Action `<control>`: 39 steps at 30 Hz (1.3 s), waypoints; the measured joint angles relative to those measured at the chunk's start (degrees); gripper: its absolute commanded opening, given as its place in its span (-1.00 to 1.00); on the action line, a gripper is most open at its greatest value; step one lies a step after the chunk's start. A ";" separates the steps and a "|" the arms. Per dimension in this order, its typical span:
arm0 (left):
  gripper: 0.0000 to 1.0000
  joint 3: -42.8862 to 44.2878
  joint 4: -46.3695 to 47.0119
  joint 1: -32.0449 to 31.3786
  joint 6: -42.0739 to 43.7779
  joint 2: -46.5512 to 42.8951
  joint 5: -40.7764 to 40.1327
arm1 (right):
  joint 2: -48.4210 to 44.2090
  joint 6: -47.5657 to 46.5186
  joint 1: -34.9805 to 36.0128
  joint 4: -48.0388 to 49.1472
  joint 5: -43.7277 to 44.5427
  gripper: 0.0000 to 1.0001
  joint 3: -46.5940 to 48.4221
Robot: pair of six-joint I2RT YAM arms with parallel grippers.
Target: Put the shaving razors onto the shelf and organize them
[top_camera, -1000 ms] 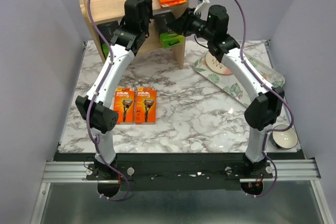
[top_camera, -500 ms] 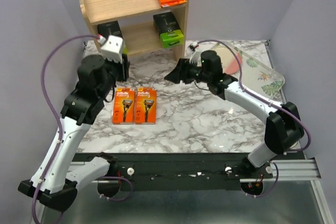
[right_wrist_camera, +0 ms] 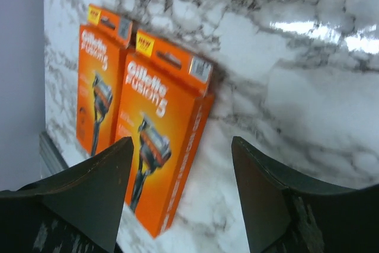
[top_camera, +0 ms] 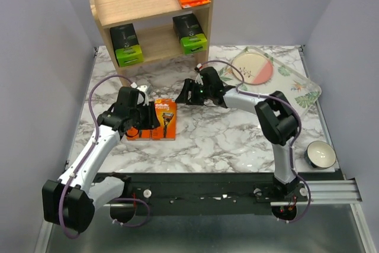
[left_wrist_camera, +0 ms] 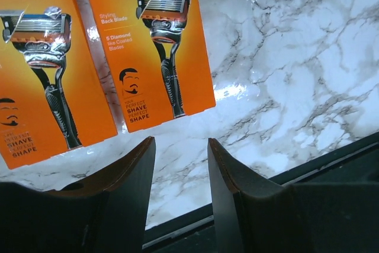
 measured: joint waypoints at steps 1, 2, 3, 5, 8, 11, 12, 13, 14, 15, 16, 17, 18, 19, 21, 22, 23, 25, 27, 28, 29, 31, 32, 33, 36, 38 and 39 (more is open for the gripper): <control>-0.02 -0.35 -0.04 1.09 -1.09 -0.37 0.70 | 2.21 0.59 0.00 -0.28 0.44 0.50 1.79; -0.02 -0.66 -0.26 2.19 -2.40 -0.79 1.60 | 4.11 0.96 0.00 -0.39 0.87 0.50 3.26; -0.02 -0.68 -0.46 2.89 -2.93 -0.96 1.97 | 5.88 1.29 0.00 -0.52 1.31 0.48 4.72; -0.02 -0.57 -0.83 4.15 -3.78 -1.18 2.93 | 9.27 1.97 0.00 -0.63 2.01 0.27 7.58; -0.02 -0.24 -1.86 5.31 -4.22 -1.29 3.89 | 13.62 3.50 -0.09 -0.74 2.62 0.26 12.17; -0.02 -0.17 -2.16 6.49 -4.24 -1.46 4.59 | 15.87 4.81 -0.09 -0.52 2.38 0.22 14.88; -0.02 -0.17 -2.16 6.88 -4.26 -1.46 4.79 | 16.44 5.42 -0.07 -0.55 2.29 0.18 15.74; -0.02 -0.17 -2.19 7.54 -4.42 -1.42 5.03 | 16.90 6.03 -0.04 -0.81 2.29 0.12 16.50; -0.02 -0.15 -2.19 8.04 -4.48 -1.38 5.18 | 17.33 6.64 0.02 -0.90 2.34 0.01 17.25; -0.02 -0.13 -2.19 8.55 -4.59 -1.33 5.35 | 17.75 7.17 0.09 -0.98 2.34 -0.01 17.73; -0.02 -0.04 -2.25 8.96 -4.63 -1.11 5.46 | 18.08 7.82 0.11 -1.70 2.34 -0.01 18.21; -0.02 0.15 -2.36 9.29 -4.68 -0.85 5.49 | 18.23 8.31 0.13 -2.27 2.34 -0.01 18.49; -0.02 0.57 -2.71 9.42 -4.72 -0.48 5.51 | 18.47 8.48 0.13 -3.13 2.34 -0.01 18.82; -0.02 0.94 -2.71 9.44 -4.81 -0.04 5.55 | 18.58 8.46 0.13 -3.56 2.32 -0.01 19.17; -0.02 2.03 -2.71 9.44 -4.85 0.94 5.68 | 18.69 8.44 0.13 -5.27 2.38 -0.07 20.06; -0.02 2.56 -2.69 9.44 -4.85 1.40 5.73 | 18.69 8.39 0.13 -5.77 2.36 -0.10 20.26; -0.02 2.91 -2.58 9.42 -4.85 1.73 5.79 | 18.69 8.41 0.13 -6.16 2.36 -0.11 20.37; -0.02 3.67 -2.23 9.42 -5.01 2.67 5.86 | 18.69 8.35 0.13 -6.84 2.25 -0.12 20.37; -0.02 3.69 -1.75 9.42 -5.05 3.19 5.86 | 18.69 8.35 0.13 -7.04 2.05 -0.18 20.37; -0.02 3.69 -1.66 9.42 -5.05 3.48 5.84 | 18.69 8.35 0.13 -7.06 1.92 -0.20 20.37; -0.02 3.69 -1.64 9.42 -5.07 3.78 5.86 | 18.69 8.41 0.13 -7.10 1.86 -0.27 20.37; -0.02 3.69 -1.64 9.42 -5.05 4.11 5.86 | 18.69 8.28 0.15 -7.15 1.46 -0.37 20.37; -0.02 3.72 -1.64 9.42 -5.03 4.22 5.86 | 18.69 8.35 0.15 -7.15 1.36 -0.71 20.37; -0.02 3.72 -1.64 9.42 -5.03 4.31 5.86 | 18.69 8.31 0.15 -7.13 1.20 -0.90 20.33; -0.02 3.72 -1.57 9.42 -5.01 4.59 5.86 | 18.69 8.11 0.15 -6.80 0.74 -0.99 20.04; -0.02 3.72 -1.49 9.42 -5.01 5.01 5.95 | 18.58 8.46 0.15 -6.19 0.61 -0.99 19.61; -0.02 3.72 -1.38 9.42 -5.01 5.25 6.16 | 18.43 8.57 0.15 -6.01 0.61 -0.99 19.19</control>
